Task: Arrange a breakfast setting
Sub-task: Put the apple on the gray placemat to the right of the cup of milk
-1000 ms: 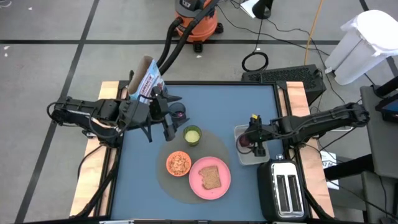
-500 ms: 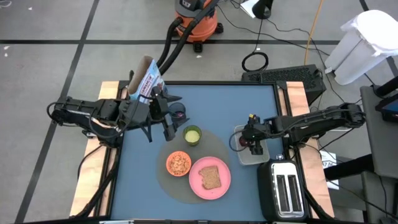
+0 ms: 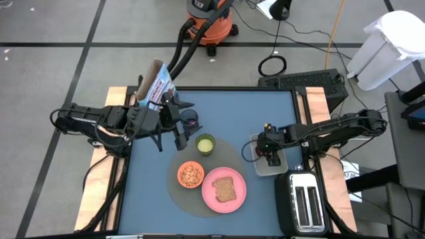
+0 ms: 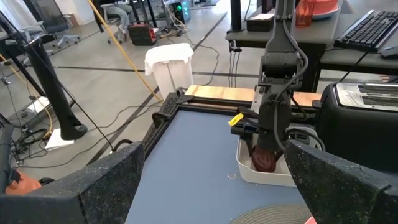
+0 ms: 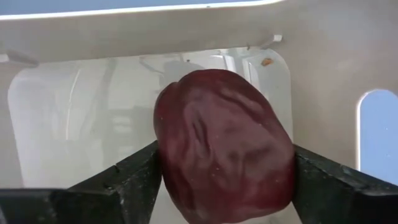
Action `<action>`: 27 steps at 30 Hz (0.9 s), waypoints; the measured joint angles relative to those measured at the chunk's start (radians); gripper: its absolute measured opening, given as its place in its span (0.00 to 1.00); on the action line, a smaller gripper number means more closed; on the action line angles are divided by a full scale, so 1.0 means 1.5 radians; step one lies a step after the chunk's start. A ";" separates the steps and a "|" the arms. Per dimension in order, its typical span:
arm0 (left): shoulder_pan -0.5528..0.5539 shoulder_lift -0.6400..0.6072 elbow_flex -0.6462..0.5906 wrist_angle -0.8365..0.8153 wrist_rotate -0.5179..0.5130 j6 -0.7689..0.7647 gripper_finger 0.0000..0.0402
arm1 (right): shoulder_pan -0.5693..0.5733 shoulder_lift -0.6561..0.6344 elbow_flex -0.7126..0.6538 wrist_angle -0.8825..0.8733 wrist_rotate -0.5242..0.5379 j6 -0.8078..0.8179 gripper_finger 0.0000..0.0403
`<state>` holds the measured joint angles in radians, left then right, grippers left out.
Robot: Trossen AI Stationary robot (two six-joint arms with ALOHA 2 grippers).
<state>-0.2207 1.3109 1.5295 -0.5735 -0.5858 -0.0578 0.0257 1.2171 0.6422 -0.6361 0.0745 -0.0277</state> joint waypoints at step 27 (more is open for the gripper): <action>0.000 0.000 0.000 0.000 0.000 -0.020 0.98 | 0.000 -0.051 0.001 -0.001 -0.020 -0.005 0.67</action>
<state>-0.2207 1.3108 1.5295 -0.5732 -0.5859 -0.0875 0.0257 1.1412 0.6434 -0.6380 0.0441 -0.0353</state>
